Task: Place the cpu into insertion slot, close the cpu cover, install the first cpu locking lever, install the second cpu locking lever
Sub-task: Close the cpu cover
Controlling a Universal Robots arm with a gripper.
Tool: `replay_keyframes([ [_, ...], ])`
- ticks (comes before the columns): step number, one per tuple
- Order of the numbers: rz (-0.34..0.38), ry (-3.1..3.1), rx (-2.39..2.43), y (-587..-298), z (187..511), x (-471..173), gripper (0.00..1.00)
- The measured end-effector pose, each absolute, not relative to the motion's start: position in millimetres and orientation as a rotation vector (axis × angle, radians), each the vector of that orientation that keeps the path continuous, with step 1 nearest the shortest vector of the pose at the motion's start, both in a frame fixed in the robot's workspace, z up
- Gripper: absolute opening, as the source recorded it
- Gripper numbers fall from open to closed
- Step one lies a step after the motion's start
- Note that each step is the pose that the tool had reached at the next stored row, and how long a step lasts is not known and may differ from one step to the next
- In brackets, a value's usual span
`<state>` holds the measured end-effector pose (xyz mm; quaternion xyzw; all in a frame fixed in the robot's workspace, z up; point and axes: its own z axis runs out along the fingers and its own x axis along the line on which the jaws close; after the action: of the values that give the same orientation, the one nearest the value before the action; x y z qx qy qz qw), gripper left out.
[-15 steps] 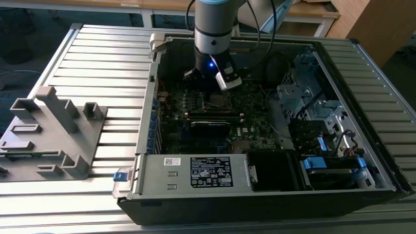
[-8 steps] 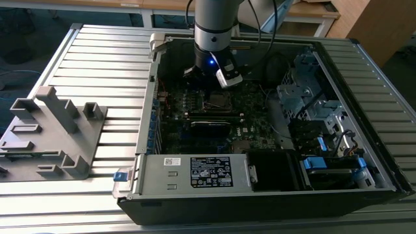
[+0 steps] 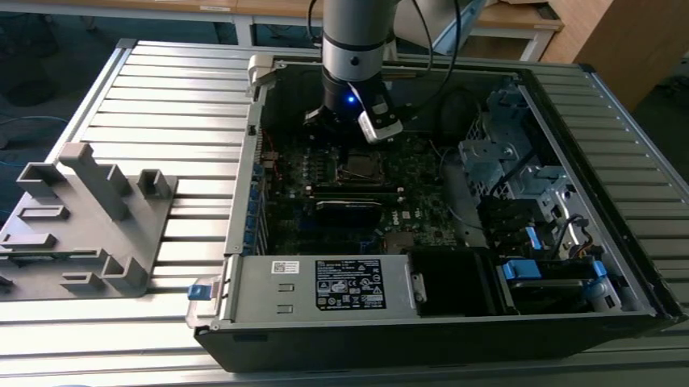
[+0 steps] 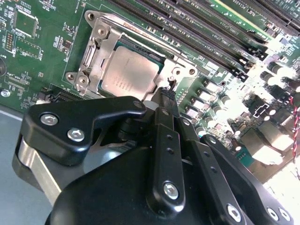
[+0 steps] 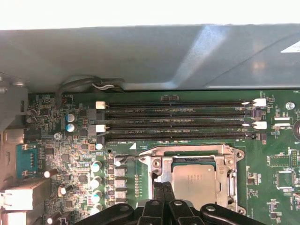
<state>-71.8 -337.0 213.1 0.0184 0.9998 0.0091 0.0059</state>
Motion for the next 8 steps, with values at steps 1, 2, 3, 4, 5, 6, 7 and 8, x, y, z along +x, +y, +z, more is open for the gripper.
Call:
replay_keyframes([
  [1, 0.028, 3.129, 0.057, -337.0, 213.1, -71.8, 0.11],
  [2, 0.028, 3.129, 0.057, -337.0, 213.2, -71.2, 0.11],
  [3, 0.028, 3.129, 0.057, -337.0, 213.2, -70.2, 0.11],
  [4, 0.028, 3.129, 0.058, -337.0, 213.1, -68.7, 0.11],
  [5, 0.028, 3.129, 0.058, -337.0, 213.0, -66.8, 0.11],
  [6, 0.028, 3.129, 0.058, -337.0, 213.0, -64.8, 0.11],
  [7, 0.028, 3.129, 0.057, -337.0, 213.0, -62.4, 0.11],
  [8, 0.028, 3.129, 0.057, -337.0, 212.9, -59.9, 0.11],
])
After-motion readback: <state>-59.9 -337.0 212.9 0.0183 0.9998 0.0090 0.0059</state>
